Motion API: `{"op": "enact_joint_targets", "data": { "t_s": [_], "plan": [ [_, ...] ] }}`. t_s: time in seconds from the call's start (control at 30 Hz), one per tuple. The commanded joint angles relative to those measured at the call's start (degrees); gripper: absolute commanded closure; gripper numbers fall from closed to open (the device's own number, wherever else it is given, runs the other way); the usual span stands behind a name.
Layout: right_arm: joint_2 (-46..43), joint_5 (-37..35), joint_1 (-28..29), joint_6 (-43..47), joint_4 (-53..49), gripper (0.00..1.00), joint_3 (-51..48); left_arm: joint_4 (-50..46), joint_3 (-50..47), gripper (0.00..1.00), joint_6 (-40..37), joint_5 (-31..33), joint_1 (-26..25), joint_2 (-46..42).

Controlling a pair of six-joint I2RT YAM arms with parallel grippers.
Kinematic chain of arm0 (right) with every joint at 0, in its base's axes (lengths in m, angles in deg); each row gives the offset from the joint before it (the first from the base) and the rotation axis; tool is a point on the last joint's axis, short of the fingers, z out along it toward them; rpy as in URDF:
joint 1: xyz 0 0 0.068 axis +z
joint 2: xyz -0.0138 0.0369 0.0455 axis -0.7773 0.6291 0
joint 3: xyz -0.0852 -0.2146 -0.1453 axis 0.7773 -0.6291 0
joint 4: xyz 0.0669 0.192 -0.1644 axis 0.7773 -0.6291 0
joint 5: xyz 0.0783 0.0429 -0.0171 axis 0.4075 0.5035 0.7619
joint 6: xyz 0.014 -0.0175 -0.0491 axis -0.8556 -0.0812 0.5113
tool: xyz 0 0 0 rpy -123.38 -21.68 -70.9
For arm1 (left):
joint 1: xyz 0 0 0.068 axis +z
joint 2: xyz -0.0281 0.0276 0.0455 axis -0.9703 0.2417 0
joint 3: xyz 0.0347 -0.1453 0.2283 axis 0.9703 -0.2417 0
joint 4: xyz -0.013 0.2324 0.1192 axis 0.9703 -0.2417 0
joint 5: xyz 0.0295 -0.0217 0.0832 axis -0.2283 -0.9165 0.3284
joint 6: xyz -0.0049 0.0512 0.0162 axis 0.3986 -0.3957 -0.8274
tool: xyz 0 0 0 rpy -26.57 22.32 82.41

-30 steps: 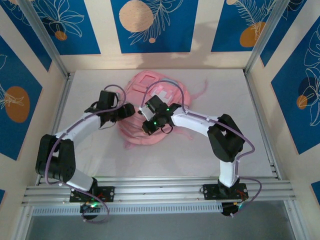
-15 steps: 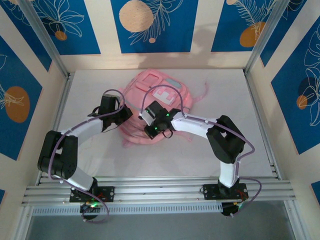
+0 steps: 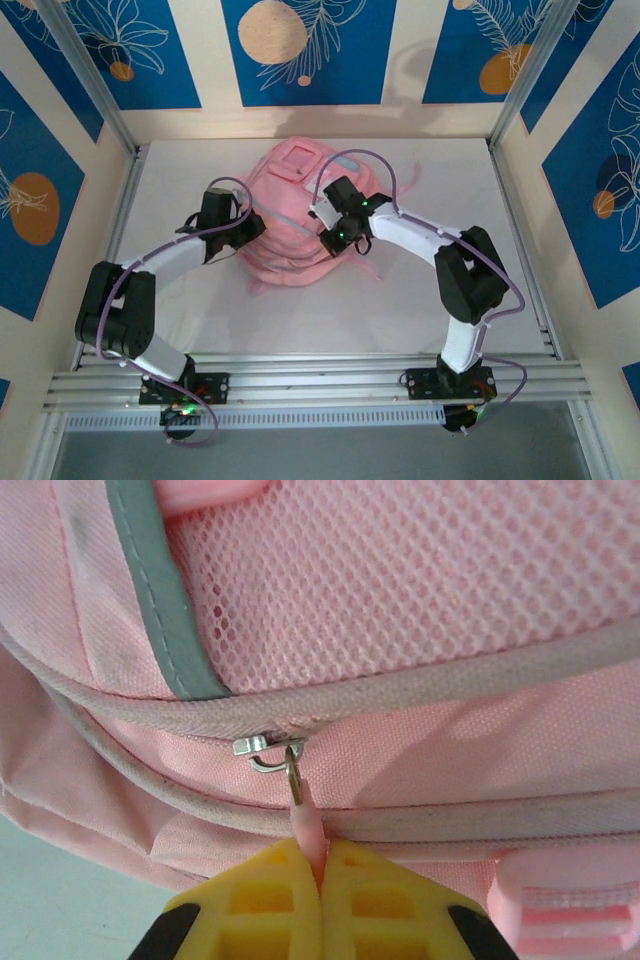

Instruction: Pack the student bag

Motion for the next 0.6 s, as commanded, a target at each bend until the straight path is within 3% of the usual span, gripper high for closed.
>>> {"op": "enact_joint_targets", "data": {
  "t_s": [0.0, 0.03, 0.07, 0.17, 0.2, 0.4, 0.57],
  "plan": [
    [-2.15, -2.84, -3.27, -3.75, 2.26, 0.99, 1.57, -6.09, -0.2, 0.93, -4.77, 2.28, 0.85, -2.02],
    [-3.46, -1.39, -3.53, -4.83, 3.96, 0.95, 0.59, -6.56, 0.13, 0.89, -5.38, 2.32, 0.85, -2.55],
    [-4.64, 0.29, -3.95, -5.66, 5.22, 0.85, -0.49, -7.22, 0.64, 0.78, -6.04, 2.49, 0.81, -3.0],
    [-10.09, 2.83, -5.9, -8.53, 10.86, 0.55, -5.96, -11.42, 3.12, 0.2, -9.57, 5.13, 0.85, -5.03],
    [-12.23, 2.96, -7.01, -9.57, 12.99, 0.5, -8.37, -12.89, 4.02, 0.01, -11.43, 6.63, 0.81, -5.99],
    [-22.57, -4.87, -19.05, -13.93, 25.36, 0.41, -24.34, -16.33, 5.19, 0.0, -26.29, 23.73, 0.91, -11.63],
    [-25.41, -8.04, -29.31, -12.77, 43.37, 0.4, -39.09, -7.65, -0.83, 0.0, -40.07, 40.07, 0.89, -13.58]
  ]
}}
